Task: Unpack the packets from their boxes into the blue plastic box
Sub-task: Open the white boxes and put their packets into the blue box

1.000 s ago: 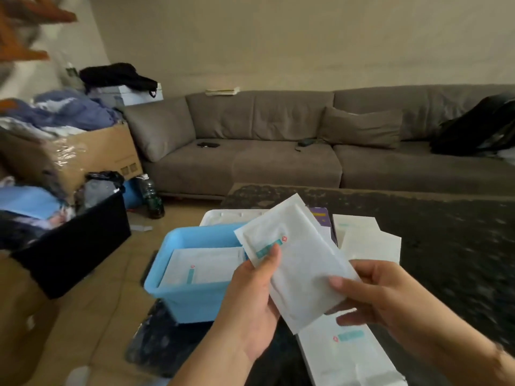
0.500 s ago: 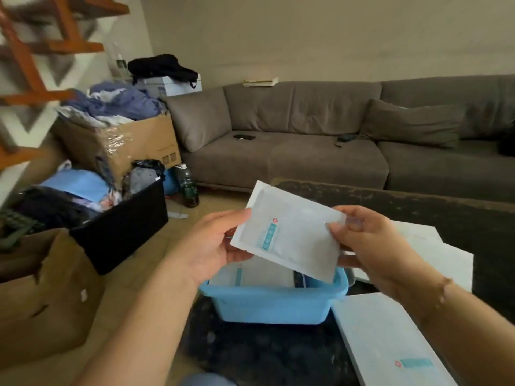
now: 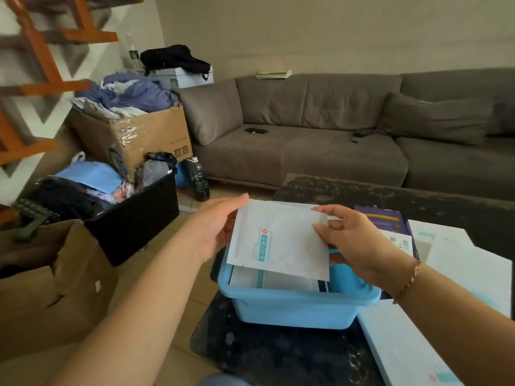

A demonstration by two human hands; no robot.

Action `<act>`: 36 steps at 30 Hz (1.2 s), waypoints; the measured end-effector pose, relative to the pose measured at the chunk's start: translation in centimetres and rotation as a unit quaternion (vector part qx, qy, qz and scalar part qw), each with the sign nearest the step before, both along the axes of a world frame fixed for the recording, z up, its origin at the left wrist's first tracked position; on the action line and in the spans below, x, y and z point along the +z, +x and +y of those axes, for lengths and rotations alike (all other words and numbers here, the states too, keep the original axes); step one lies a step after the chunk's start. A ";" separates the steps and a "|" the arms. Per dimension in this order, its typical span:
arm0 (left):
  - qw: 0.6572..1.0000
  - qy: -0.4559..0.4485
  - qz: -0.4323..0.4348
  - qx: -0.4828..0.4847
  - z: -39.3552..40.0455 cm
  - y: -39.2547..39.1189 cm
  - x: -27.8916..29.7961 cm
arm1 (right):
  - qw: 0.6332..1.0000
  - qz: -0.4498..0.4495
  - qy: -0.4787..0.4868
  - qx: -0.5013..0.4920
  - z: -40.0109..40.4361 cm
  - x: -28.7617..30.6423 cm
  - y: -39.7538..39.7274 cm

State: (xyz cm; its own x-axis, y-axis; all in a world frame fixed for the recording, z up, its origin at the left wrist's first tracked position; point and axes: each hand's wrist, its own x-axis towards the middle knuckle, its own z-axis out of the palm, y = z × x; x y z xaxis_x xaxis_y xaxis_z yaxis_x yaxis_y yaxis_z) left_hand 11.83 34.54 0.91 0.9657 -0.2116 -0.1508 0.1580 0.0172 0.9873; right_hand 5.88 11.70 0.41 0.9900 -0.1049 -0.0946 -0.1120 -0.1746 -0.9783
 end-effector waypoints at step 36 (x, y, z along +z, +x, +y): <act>0.667 0.640 -0.216 -0.316 0.6 0.7 -1.3 | 0.879 0.030 -0.458 0.127 0.4 -2.7 0.3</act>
